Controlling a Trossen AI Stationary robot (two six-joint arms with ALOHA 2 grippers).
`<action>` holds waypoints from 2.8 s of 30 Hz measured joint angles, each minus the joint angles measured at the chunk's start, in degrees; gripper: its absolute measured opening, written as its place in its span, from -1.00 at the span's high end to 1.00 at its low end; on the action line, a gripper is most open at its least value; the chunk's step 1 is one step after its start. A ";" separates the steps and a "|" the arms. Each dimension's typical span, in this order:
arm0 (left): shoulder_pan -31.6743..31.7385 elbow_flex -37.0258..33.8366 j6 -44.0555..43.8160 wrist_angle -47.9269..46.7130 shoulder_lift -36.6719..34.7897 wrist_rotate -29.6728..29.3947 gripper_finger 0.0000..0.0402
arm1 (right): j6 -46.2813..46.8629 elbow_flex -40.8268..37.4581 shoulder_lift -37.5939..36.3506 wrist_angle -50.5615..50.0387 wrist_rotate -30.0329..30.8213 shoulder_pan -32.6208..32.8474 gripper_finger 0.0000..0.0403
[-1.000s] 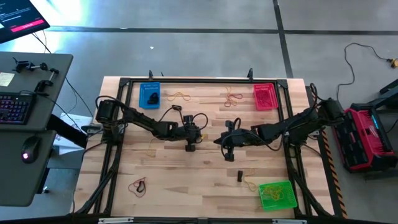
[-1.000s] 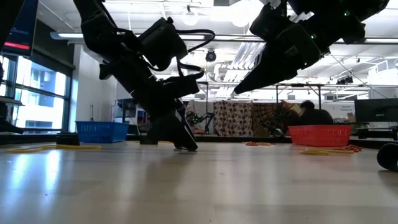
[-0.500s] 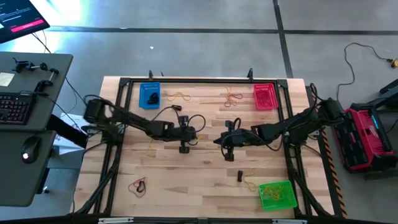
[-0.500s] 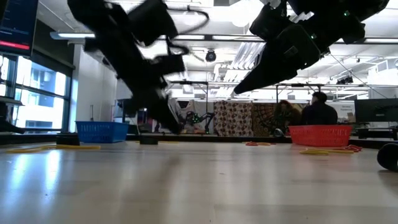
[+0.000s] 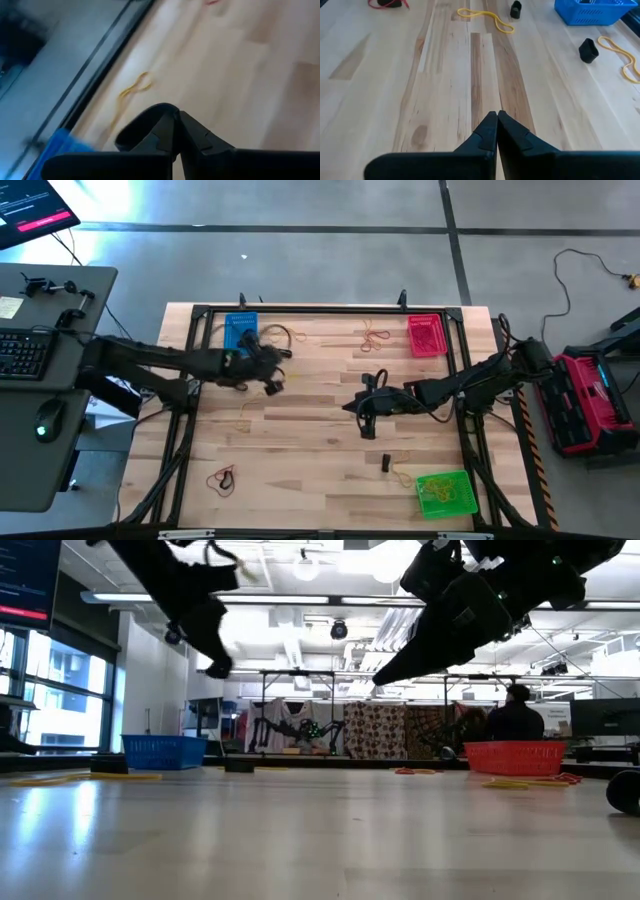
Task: Sort rubber bands into baskets
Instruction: Put the black rubber band into the blue bin, then put the red rubber band into the red bin
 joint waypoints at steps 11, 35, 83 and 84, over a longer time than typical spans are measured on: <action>18.27 -0.43 -8.61 -12.53 -5.66 -1.35 1.00 | 0.02 0.00 0.00 1.31 0.00 0.00 1.00; 46.78 -9.20 2.31 5.68 1.96 20.59 1.00 | 0.29 0.00 0.02 2.95 0.00 0.00 1.00; 49.44 -9.14 11.85 14.03 7.58 22.01 0.43 | -1.72 0.00 0.02 2.84 5.04 -0.07 1.00; 49.27 -9.14 13.47 13.65 7.25 21.96 0.43 | -1.73 0.00 0.02 2.84 5.12 -0.07 1.00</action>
